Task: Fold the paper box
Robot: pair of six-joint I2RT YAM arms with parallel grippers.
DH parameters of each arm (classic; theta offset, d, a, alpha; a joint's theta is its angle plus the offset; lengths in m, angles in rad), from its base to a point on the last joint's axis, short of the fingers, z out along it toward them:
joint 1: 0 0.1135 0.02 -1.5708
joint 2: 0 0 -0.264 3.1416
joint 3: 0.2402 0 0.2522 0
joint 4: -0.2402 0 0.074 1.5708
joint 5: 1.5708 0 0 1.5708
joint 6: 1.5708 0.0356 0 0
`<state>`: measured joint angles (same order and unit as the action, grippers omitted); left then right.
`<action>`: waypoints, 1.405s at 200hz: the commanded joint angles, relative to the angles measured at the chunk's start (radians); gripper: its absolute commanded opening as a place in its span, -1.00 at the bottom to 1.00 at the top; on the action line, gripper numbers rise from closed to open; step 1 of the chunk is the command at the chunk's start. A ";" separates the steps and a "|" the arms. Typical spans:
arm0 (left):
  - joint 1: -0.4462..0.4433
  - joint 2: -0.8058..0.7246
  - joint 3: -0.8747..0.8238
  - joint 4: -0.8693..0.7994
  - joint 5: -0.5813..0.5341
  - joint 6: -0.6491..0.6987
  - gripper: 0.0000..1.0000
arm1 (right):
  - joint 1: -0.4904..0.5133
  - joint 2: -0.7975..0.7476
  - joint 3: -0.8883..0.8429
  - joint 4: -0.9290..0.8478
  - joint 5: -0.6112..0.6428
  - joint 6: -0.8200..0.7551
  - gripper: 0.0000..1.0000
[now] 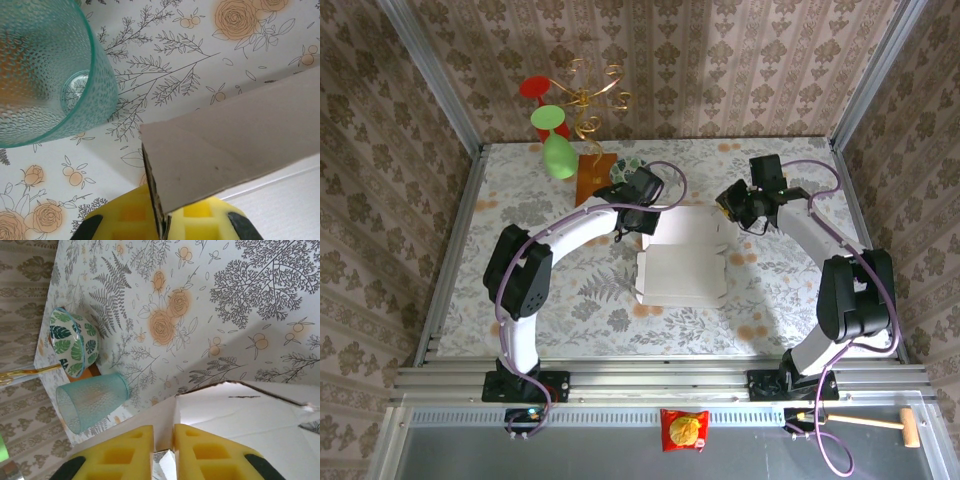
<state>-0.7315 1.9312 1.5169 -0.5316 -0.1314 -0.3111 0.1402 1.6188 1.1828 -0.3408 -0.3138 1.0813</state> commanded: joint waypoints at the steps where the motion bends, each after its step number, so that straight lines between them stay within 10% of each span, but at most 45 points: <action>1: -0.006 0.008 0.015 -0.009 -0.007 -0.016 -1.00 | 0.001 0.003 -0.032 0.059 -0.033 0.085 -0.81; 36: -0.008 0.001 0.009 -0.008 -0.005 -0.032 -1.00 | -0.034 -0.028 -0.097 0.167 -0.058 0.164 -0.96; 58: -0.007 -0.007 0.003 -0.013 -0.005 -0.048 -1.00 | -0.064 -0.092 -0.131 0.216 -0.054 0.152 -0.17; 76: -0.008 -0.009 0.000 -0.013 -0.008 -0.055 -1.00 | -0.093 -0.201 -0.207 0.211 -0.004 0.099 0.02; 143: -0.017 -0.014 0.007 -0.016 -0.030 -0.044 -1.00 | -0.046 -0.386 -0.637 0.413 0.068 0.074 -0.09; 281: -0.019 0.010 0.041 -0.030 -0.018 -0.028 -1.00 | -0.022 0.034 -0.539 0.694 0.054 -0.089 -0.22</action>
<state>-0.7456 1.9312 1.5265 -0.5335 -0.1394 -0.3470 0.1162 1.6127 0.6022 0.2913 -0.2508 1.0225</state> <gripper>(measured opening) 0.054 0.405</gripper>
